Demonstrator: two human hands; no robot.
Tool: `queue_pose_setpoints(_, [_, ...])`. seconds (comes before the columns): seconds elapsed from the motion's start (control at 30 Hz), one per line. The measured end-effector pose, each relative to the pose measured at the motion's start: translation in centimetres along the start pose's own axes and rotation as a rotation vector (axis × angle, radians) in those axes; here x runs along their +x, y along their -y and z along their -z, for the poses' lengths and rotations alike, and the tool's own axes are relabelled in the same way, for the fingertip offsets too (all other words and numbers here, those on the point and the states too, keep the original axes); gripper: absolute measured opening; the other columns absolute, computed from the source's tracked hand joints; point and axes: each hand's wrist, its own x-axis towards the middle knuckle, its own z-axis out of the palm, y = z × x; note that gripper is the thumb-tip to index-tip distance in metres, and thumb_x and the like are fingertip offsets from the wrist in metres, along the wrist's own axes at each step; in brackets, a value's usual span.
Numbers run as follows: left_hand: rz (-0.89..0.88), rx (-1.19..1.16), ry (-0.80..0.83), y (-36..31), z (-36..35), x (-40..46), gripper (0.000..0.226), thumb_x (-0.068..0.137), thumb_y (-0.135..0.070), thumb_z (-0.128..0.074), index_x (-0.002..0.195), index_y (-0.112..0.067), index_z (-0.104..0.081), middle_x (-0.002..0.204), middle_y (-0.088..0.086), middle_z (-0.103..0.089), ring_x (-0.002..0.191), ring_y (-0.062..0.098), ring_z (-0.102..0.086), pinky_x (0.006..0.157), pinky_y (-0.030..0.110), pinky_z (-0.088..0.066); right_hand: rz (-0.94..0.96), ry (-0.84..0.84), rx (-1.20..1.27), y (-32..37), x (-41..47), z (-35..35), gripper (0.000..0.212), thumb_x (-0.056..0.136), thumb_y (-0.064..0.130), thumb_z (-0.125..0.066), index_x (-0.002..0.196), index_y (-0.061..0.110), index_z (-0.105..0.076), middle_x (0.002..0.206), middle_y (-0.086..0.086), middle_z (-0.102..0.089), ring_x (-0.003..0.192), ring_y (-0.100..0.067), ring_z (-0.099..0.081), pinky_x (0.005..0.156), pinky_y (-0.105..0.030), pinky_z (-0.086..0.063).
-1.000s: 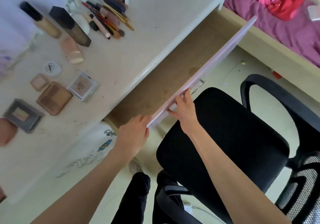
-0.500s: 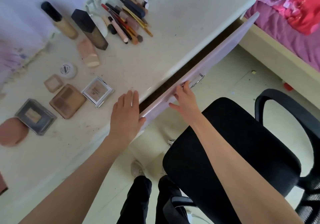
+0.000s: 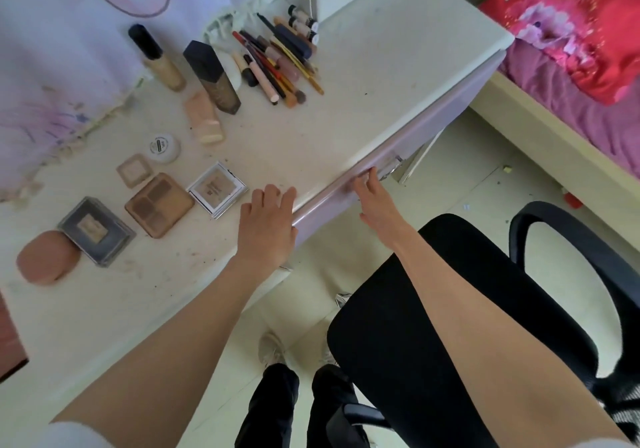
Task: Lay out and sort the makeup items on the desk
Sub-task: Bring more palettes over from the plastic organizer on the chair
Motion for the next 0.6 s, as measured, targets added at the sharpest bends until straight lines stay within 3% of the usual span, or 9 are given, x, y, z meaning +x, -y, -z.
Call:
queue_pose_setpoints(0.1, [-0.038, -0.077, 0.171, 0.8, 1.6, -0.4, 0.066, 0.09, -0.029, -0.055, 0.144, -0.014, -0.021, 0.138, 0.012, -0.033, 0.121, 0.031, -0.036, 0.09, 0.039, -0.04, 0.112, -0.018, -0.279, 1.2, -2.3, 0.2, 0.057, 0.1, 0.032, -0.037, 0.15, 0.018, -0.013, 0.154, -0.002, -0.025, 0.14, -0.019, -0.025, 0.105, -0.024, -0.023])
queue_pose_setpoints(0.17, [-0.02, -0.165, 0.201, 1.7, 2.9, -1.8, 0.066, 0.093, -0.032, -0.049, 0.147, -0.016, -0.016, 0.146, 0.01, -0.028, 0.13, 0.028, -0.032, 0.1, 0.039, -0.037, 0.246, -0.022, -0.529, 2.3, -4.1, -0.1, 0.055, 0.1, 0.029, -0.038, 0.149, 0.015, -0.017, 0.153, -0.003, -0.026, 0.141, -0.019, -0.025, 0.106, -0.021, -0.02])
queue_pose_setpoints(0.27, [0.078, -0.218, 0.038, 4.3, 5.6, -5.2, 0.057, 0.094, -0.037, -0.044, 0.145, -0.018, -0.025, 0.15, 0.009, -0.026, 0.136, 0.027, -0.029, 0.11, 0.04, -0.026, 0.419, 0.013, -0.936, 5.4, -6.4, -1.4, 0.057, 0.099, 0.031, -0.039, 0.149, 0.017, -0.016, 0.156, -0.008, -0.017, 0.143, -0.024, -0.017, 0.115, -0.036, -0.017])
queue_pose_setpoints(0.33, [0.18, -0.315, -0.1, 6.9, 8.1, -7.9, 0.057, 0.092, -0.043, -0.04, 0.141, -0.015, -0.035, 0.147, 0.014, -0.033, 0.134, 0.032, -0.032, 0.109, 0.045, -0.027, 0.544, 0.021, -1.096, 8.3, -8.2, -3.4, 0.057, 0.099, 0.034, -0.037, 0.15, 0.02, -0.016, 0.156, -0.008, -0.016, 0.144, -0.024, -0.016, 0.116, -0.043, -0.017])
queue_pose_setpoints(0.4, [0.234, -0.351, -0.225, 9.7, 10.8, -11.0, 0.063, 0.087, -0.049, -0.031, 0.136, -0.012, -0.042, 0.142, 0.016, -0.04, 0.131, 0.034, -0.037, 0.106, 0.047, -0.03, 0.691, 0.024, -1.196, 11.3, -10.8, -6.4, 0.056, 0.098, 0.042, -0.033, 0.149, 0.022, -0.018, 0.156, -0.006, -0.019, 0.143, -0.024, -0.018, 0.115, -0.047, -0.017])
queue_pose_setpoints(0.5, [0.366, -0.37, -0.32, 13.8, 13.7, -16.9, 0.054, 0.094, -0.043, -0.036, 0.14, -0.015, -0.037, 0.149, 0.01, -0.032, 0.138, 0.03, -0.028, 0.111, 0.047, -0.021, 0.925, 0.073, -1.285, 14.5, -15.4, -12.2, 0.072, 0.085, 0.059, -0.014, 0.147, 0.025, -0.027, 0.152, -0.006, -0.03, 0.14, -0.026, -0.027, 0.112, -0.052, -0.022])
queue_pose_setpoints(0.6, [0.491, -0.322, -0.408, 17.8, 14.4, -24.2, 0.06, 0.092, -0.048, -0.027, 0.138, -0.012, -0.042, 0.144, 0.014, -0.04, 0.133, 0.035, -0.036, 0.106, 0.056, -0.027, 1.092, 0.212, -1.362, 15.6, -20.2, -19.5, 0.069, 0.086, 0.058, -0.016, 0.147, 0.027, -0.024, 0.154, -0.002, -0.024, 0.143, -0.023, -0.019, 0.115, -0.051, -0.015])
